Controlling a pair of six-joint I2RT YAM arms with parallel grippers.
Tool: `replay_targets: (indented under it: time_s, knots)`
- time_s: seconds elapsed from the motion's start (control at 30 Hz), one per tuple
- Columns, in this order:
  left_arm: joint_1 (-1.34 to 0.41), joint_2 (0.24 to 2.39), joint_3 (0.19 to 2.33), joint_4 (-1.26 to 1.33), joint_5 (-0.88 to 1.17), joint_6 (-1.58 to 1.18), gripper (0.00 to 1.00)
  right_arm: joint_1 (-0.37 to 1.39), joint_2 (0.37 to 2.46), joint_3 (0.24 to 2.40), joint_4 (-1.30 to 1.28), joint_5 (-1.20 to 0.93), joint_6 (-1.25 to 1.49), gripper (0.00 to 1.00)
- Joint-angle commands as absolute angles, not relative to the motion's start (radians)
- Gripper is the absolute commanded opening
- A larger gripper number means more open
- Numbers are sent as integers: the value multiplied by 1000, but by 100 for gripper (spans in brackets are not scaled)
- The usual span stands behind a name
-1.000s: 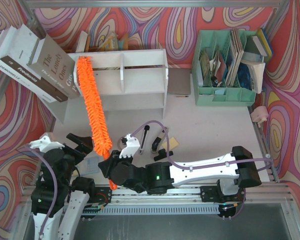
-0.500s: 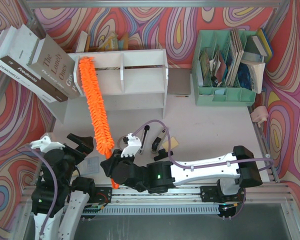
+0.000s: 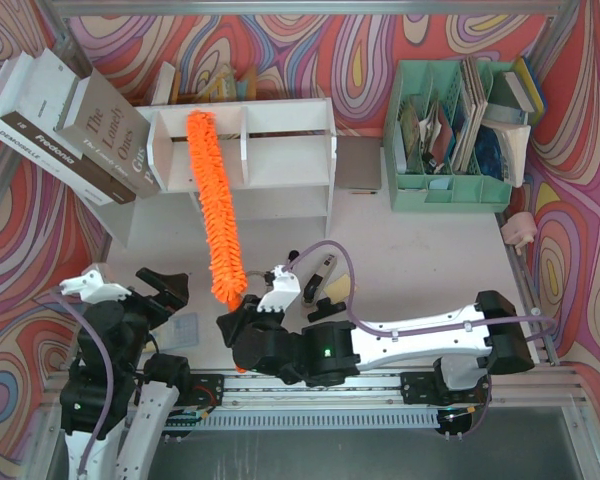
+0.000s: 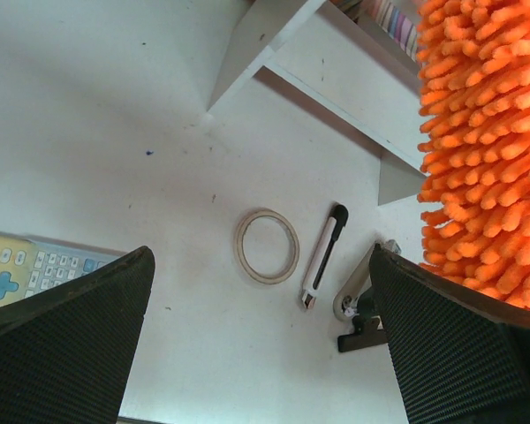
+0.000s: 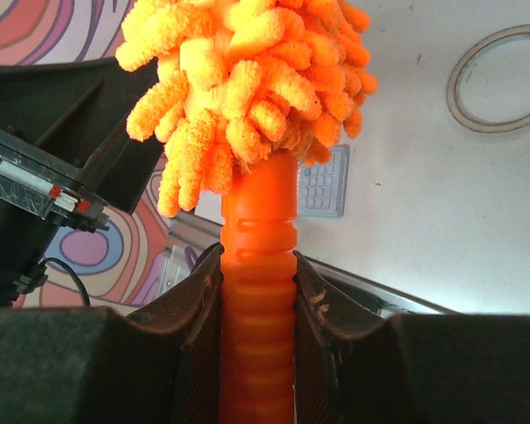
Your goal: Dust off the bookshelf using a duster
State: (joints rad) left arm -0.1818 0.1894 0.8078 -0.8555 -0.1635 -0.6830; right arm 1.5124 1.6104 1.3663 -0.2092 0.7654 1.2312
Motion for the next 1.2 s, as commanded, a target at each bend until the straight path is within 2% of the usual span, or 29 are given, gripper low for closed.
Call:
replay_targets:
  time_s: [0.0,0.13,0.3,0.47,0.6,0.8,0.93,1.17]
  knots:
    - [-175,186,822,-819,-89,-617,98,1508,1548,1360,-253,894,1295,0]
    - [-175,213,858,-820,16,-563,98,1497,1581,1385,-184,794,1195,0]
    - [-175,189,850,-809,29,-553,98,1484,1635,1426,-95,665,1096,0]
    - [-173,185,847,-821,-20,-570,98,1479,1629,1415,-108,688,1115,0]
    - [-173,196,847,-827,-34,-574,98,1479,1569,1367,-228,794,1281,0]
    - [-170,192,841,-822,-41,-581,98,1479,1502,1315,-265,850,1342,0]
    - [-167,200,839,-821,-40,-583,98,1479,1524,1316,-226,814,1309,0]
    - [-164,202,836,-819,-43,-587,98,1479,1631,1404,-52,623,1086,0]
